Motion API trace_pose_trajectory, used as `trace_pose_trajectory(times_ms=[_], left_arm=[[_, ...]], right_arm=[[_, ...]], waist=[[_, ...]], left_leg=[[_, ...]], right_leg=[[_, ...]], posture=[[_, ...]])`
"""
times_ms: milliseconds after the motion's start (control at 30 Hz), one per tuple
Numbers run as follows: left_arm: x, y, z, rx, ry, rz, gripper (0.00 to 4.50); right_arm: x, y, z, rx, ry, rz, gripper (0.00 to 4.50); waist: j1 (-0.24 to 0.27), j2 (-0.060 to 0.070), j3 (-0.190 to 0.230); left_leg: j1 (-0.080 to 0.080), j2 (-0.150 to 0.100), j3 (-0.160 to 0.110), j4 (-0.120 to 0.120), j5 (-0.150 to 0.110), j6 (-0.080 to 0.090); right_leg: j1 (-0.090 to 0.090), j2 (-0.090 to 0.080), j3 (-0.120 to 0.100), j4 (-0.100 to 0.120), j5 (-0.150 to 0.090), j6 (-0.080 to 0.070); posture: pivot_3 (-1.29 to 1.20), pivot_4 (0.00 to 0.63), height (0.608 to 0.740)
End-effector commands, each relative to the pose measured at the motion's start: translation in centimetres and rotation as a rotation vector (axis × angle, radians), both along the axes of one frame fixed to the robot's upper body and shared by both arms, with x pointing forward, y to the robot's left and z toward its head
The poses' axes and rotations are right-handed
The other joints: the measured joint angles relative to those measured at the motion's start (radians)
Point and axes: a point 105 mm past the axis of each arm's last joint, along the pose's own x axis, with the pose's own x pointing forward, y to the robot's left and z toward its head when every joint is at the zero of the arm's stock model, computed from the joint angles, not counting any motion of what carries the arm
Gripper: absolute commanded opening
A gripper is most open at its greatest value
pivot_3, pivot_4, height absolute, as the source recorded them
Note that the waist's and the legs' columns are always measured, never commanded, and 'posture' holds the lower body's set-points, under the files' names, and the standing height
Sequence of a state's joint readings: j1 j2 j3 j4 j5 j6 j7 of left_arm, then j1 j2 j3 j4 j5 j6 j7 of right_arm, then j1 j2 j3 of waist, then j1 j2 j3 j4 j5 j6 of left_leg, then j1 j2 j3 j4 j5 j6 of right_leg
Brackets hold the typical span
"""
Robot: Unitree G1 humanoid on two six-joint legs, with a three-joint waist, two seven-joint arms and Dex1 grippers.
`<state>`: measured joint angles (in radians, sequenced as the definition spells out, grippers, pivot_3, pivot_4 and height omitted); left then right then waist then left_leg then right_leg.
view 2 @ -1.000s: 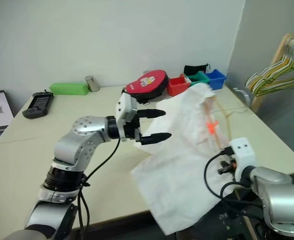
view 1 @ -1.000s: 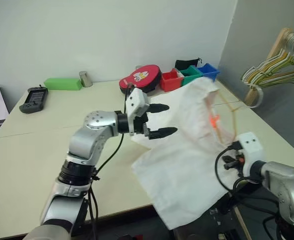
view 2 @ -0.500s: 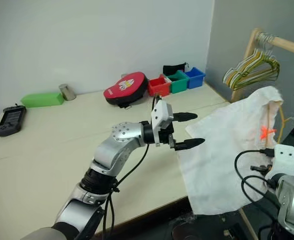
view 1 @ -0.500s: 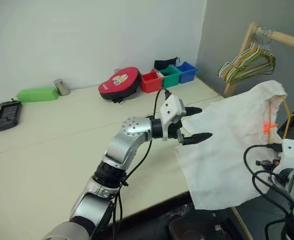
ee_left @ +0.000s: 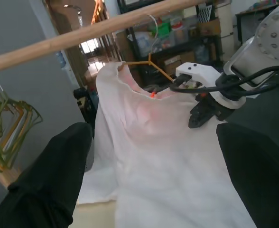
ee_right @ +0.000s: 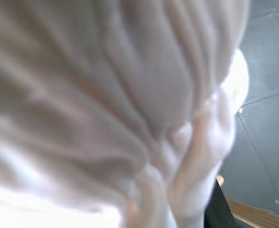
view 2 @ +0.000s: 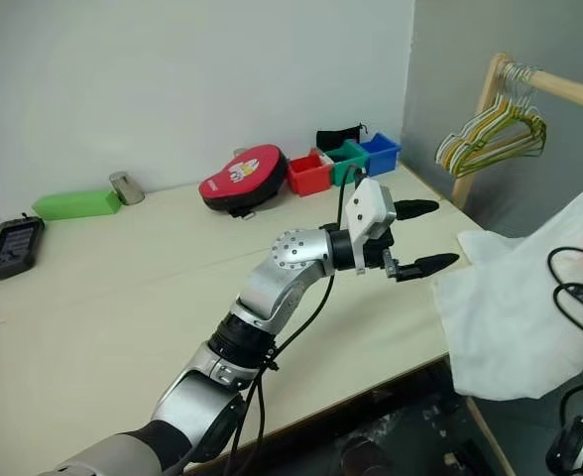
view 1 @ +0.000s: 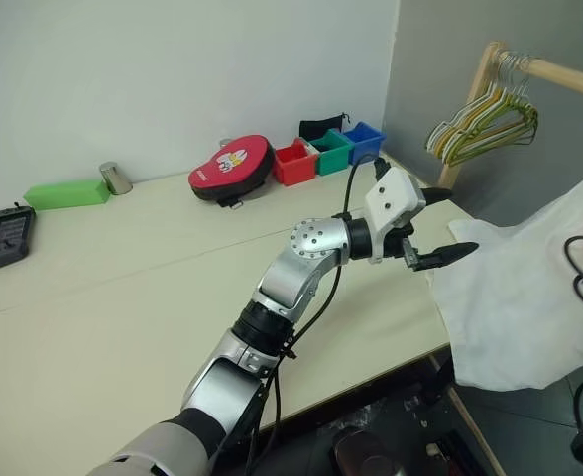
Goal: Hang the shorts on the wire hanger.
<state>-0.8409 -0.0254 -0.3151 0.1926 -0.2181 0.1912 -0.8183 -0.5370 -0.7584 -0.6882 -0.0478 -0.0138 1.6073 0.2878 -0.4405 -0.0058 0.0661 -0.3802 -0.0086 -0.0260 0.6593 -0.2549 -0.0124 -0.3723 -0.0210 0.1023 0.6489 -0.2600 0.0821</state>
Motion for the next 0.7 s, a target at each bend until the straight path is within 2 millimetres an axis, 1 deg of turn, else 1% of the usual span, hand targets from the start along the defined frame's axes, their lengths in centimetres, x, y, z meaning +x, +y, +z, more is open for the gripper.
trace_pose_trajectory(times_ms=[33, 133, 200, 267, 400, 533, 600, 667, 700], left_arm=[[0.0, 0.1, 1.4, -0.034, -0.041, 0.008, 4.48], [0.2, -0.1, 1.7, -0.043, -0.044, 0.008, 4.48], [0.2, -0.2, 1.8, -0.046, -0.044, 0.007, 4.48], [0.2, -0.4, 1.9, -0.046, -0.049, 0.005, 4.48], [0.2, -0.6, 2.2, -0.049, -0.057, -0.004, 4.48], [0.2, -0.7, 2.2, -0.047, -0.059, -0.006, 4.48], [0.3, -0.6, 2.2, -0.044, -0.062, -0.006, 4.48], [0.3, -0.5, 2.2, -0.046, -0.062, -0.007, 4.50], [0.3, -0.5, 2.3, -0.047, -0.063, -0.004, 4.50]], right_arm=[[0.1, -0.9, 1.8, -0.016, -0.039, -0.015, 0.00], [0.1, -1.8, 2.5, -0.020, -0.053, -0.045, 0.00], [0.2, -2.2, 2.8, -0.015, -0.054, -0.056, 0.00], [0.2, -2.5, 2.7, 0.029, -0.061, -0.085, 0.00], [0.1, -3.6, 3.1, 0.058, -0.079, -0.136, 0.00], [0.2, -3.9, 3.2, 0.092, -0.088, -0.159, 0.00], [0.3, -3.6, 2.9, 0.128, -0.085, -0.163, 0.00], [0.5, -3.3, 2.6, 0.110, -0.072, -0.145, 0.56], [0.6, -3.1, 2.5, 0.116, -0.071, -0.141, 0.65]], waist=[[-0.001, 0.000, 0.000], [-0.005, 0.000, 0.000], [-0.005, 0.000, 0.000], [-0.005, 0.000, 0.000], [-0.005, 0.000, 0.000], [-0.005, 0.000, 0.000], [-0.005, 0.000, 0.000], [-0.004, 0.000, 0.000], [-0.004, 0.000, 0.000]], left_leg=[[0.000, 0.000, 0.000, 0.000, 0.000, 0.000], [0.000, 0.000, 0.001, 0.000, -0.001, 0.000], [0.000, 0.000, 0.001, 0.000, -0.001, 0.000], [0.000, 0.000, 0.001, 0.000, -0.001, 0.000], [0.000, 0.000, 0.001, 0.000, -0.001, 0.000], [0.000, 0.000, 0.002, 0.000, -0.001, 0.000], [0.000, 0.000, 0.002, 0.000, -0.001, 0.000], [0.000, 0.000, 0.002, 0.000, -0.001, 0.000], [0.000, 0.000, 0.002, 0.000, -0.001, 0.000]], right_leg=[[0.000, 0.000, 0.000, -0.001, 0.000, 0.000], [0.000, 0.000, 0.001, -0.002, 0.000, 0.000], [0.000, -0.001, 0.001, -0.002, 0.000, 0.000], [0.000, -0.001, 0.001, -0.002, 0.000, 0.000], [0.001, -0.001, 0.001, -0.003, 0.000, 0.000], [0.001, -0.001, 0.001, -0.003, 0.000, 0.000], [0.001, -0.001, 0.002, -0.003, 0.000, 0.000], [0.001, -0.001, 0.002, -0.003, 0.000, 0.000], [0.001, -0.001, 0.002, -0.003, 0.000, 0.000]], posture=[[-0.41, 0.000, 0.740], [-0.41, 0.000, 0.740], [-0.41, 0.000, 0.740], [-0.41, 0.000, 0.740], [-0.41, 0.000, 0.740], [-0.42, 0.000, 0.740], [-0.42, 0.000, 0.740], [-0.42, 0.000, 0.740], [-0.41, 0.000, 0.740]])
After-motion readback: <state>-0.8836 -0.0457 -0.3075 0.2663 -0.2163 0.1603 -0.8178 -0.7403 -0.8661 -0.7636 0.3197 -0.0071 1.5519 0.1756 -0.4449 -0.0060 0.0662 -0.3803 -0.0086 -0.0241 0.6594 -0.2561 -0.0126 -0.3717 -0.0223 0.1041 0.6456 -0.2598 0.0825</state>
